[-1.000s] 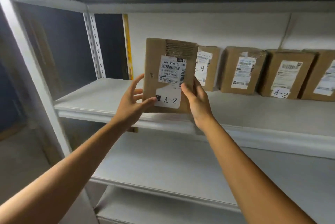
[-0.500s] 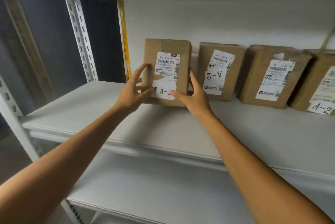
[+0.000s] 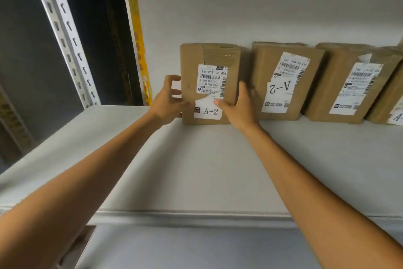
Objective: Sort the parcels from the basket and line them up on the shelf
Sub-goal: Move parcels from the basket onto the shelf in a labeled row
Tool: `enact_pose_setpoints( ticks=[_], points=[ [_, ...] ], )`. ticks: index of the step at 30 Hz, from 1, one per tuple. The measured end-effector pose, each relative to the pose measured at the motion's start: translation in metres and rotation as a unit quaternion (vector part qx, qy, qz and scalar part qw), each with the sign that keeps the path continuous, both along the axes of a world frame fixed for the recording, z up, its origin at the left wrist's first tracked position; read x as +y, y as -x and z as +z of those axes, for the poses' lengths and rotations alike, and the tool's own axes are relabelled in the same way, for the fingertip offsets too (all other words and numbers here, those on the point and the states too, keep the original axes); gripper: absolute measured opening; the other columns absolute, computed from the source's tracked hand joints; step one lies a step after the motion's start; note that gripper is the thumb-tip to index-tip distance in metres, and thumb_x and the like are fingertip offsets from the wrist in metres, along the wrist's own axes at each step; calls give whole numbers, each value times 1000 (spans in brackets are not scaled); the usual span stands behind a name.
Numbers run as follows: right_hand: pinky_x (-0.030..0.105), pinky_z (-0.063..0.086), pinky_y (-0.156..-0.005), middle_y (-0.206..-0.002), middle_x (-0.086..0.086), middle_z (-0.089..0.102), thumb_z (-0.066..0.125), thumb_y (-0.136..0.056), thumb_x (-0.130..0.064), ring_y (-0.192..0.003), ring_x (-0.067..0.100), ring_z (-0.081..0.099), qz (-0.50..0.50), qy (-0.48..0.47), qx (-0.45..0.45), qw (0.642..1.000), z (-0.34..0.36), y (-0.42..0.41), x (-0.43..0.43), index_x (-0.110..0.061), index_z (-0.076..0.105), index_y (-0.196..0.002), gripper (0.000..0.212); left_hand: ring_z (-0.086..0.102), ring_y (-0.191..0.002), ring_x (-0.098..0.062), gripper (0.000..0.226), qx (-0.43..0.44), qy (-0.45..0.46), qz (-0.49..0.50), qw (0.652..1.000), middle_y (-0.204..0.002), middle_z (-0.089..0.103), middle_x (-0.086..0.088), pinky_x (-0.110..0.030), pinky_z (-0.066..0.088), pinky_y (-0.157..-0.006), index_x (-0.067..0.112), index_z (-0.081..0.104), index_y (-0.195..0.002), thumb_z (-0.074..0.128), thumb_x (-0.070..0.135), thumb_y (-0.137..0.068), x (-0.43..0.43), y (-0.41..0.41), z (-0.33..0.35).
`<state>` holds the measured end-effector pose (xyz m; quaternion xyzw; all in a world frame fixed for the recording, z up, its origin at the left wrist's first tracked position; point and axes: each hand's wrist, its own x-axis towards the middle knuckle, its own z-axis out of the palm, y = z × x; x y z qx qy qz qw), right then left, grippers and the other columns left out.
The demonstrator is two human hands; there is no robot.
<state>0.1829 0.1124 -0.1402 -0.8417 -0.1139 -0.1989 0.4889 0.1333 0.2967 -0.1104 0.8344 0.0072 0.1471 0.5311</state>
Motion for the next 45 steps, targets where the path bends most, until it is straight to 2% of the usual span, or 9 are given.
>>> enact_pose_setpoints(
  ticks=[7,12,16,19,23,27,35,39,45],
  points=[
    [44,50,-95,-113,-2,67,65,-54,-63,-114,27,57,-63,4,-1,998,-2,-18,18,-24,57,-121,78,60,-111,-28,65,-24,-3,-18,1000,-126,58,-9,-52,58,-76,29,33,-128,75,16,-81,24,-28,-12],
    [38,55,-86,-105,-2,70,81,-67,-33,-98,19,65,-69,-37,32,996,3,-4,21,-20,63,-110,49,56,-116,-23,63,-39,-6,-18,999,-132,55,-5,-49,56,-86,27,35,-134,72,20,-83,24,-21,-16],
    [33,52,-88,-113,-1,60,73,-67,-27,-95,16,61,-65,-82,38,994,12,12,20,-27,61,-113,47,56,-117,-26,55,-4,52,-65,996,-133,53,-3,-41,53,-90,24,40,-134,68,16,-87,30,0,-12],
    [28,48,-82,-114,-1,56,70,-82,-19,-96,15,58,-40,-102,42,993,10,30,13,-19,57,-126,45,55,-115,-24,56,1,-25,-80,996,-141,48,-3,-37,51,-92,25,37,-137,66,17,-89,28,19,-8],
    [28,44,-99,-130,3,57,66,-89,-23,-119,16,53,31,-76,73,994,9,58,-3,-18,56,-132,45,51,-109,-17,52,-36,-120,-68,990,-142,45,-3,-14,46,-70,22,36,-138,60,15,-92,7,47,0],
    [21,38,-91,-136,-1,53,66,-90,-31,-120,12,50,63,-14,82,995,16,87,-37,-20,54,-134,47,48,-121,-19,57,-32,-226,-87,970,-142,44,-2,-25,40,-88,22,35,-141,62,18,-91,-23,72,7],
    [24,39,-90,-152,0,38,71,-85,-41,-137,20,38,12,68,104,992,18,158,-184,-23,40,-146,71,50,-124,-27,48,-39,-308,-194,931,-137,51,-10,-30,40,-94,17,46,-137,61,22,-92,-157,100,14],
    [27,31,-108,-154,-1,34,68,-87,-43,-140,19,34,-53,65,109,991,14,200,-273,-23,36,-149,73,49,-125,-27,45,-36,-279,-255,925,-139,48,-8,-30,39,-96,22,46,-135,61,26,-92,-251,110,12],
    [33,34,-110,-155,3,32,60,-92,-46,-140,24,34,-188,50,159,968,-6,273,-407,-21,32,-151,69,42,-129,-21,50,-63,-338,-389,855,-143,45,-3,-29,34,-100,26,38,-140,57,31,-94,-405,137,-3]
  ],
)
